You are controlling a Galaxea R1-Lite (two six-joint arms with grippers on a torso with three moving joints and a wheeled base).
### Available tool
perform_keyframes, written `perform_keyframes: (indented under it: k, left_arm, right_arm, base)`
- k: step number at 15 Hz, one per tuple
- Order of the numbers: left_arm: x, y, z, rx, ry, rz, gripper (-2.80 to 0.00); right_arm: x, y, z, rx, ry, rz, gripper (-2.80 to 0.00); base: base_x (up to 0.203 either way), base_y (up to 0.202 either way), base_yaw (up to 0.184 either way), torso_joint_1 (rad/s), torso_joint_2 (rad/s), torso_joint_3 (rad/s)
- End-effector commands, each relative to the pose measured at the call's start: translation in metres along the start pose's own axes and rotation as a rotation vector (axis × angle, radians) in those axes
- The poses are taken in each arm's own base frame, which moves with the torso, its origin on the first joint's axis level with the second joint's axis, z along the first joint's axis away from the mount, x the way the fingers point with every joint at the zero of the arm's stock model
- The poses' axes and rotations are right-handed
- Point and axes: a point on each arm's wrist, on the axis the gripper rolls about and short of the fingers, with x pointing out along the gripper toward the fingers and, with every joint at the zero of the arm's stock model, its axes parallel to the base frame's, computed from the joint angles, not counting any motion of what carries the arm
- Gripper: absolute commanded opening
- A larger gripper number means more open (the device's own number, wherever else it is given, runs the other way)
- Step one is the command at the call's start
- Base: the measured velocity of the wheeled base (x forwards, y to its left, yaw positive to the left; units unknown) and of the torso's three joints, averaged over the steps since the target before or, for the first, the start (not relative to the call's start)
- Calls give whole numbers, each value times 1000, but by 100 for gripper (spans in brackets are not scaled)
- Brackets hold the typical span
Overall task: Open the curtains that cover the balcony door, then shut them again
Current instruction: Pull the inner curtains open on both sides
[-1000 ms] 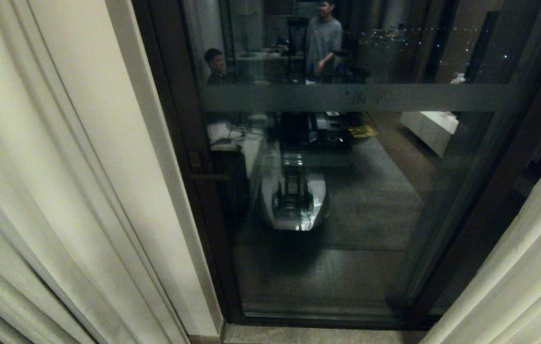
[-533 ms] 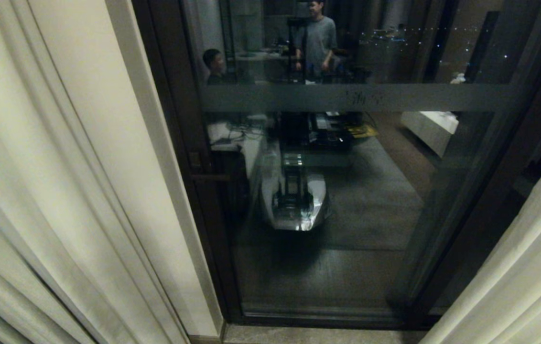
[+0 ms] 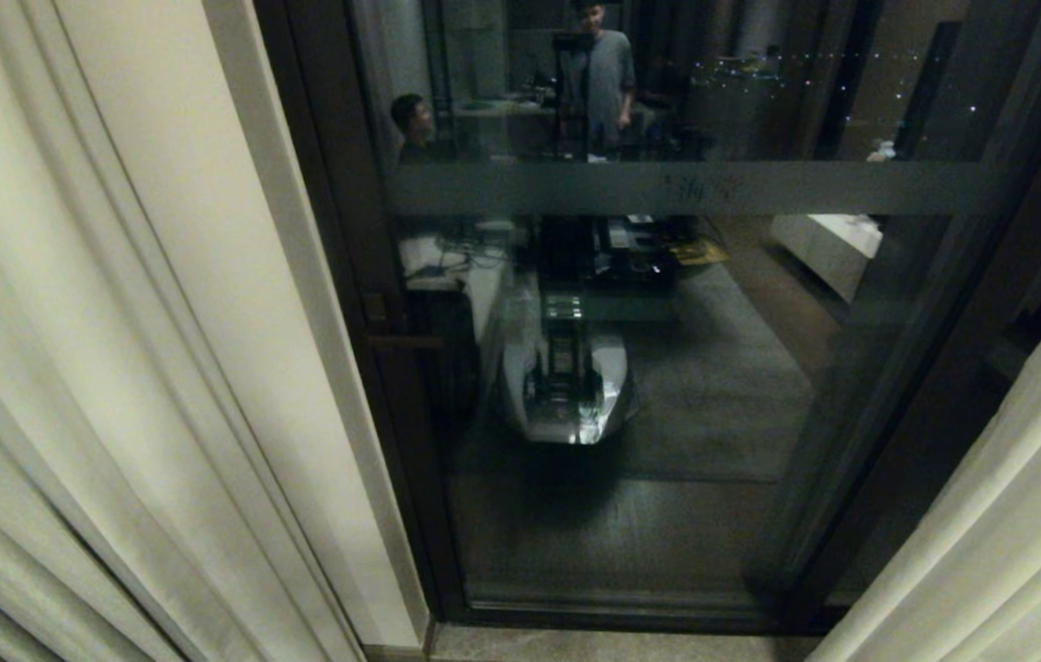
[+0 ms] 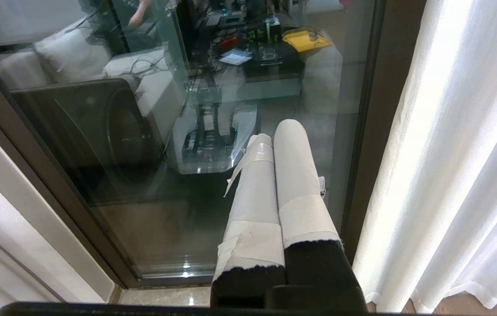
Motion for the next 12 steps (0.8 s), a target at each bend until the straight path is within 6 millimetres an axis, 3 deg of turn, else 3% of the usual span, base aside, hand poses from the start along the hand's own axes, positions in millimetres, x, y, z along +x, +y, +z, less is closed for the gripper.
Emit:
perform_keyframes:
  k: [1, 12]
  left_arm:
    - [0, 0, 0, 0, -2, 0, -280]
    - [0, 0, 0, 0, -2, 1, -280]
  right_arm:
    - [0, 0, 0, 0, -1, 1, -280]
    - [0, 0, 0, 0, -1, -1, -280]
  base:
    - [0, 0, 0, 0, 0, 0]
    - [0, 0, 0, 0, 0, 0]
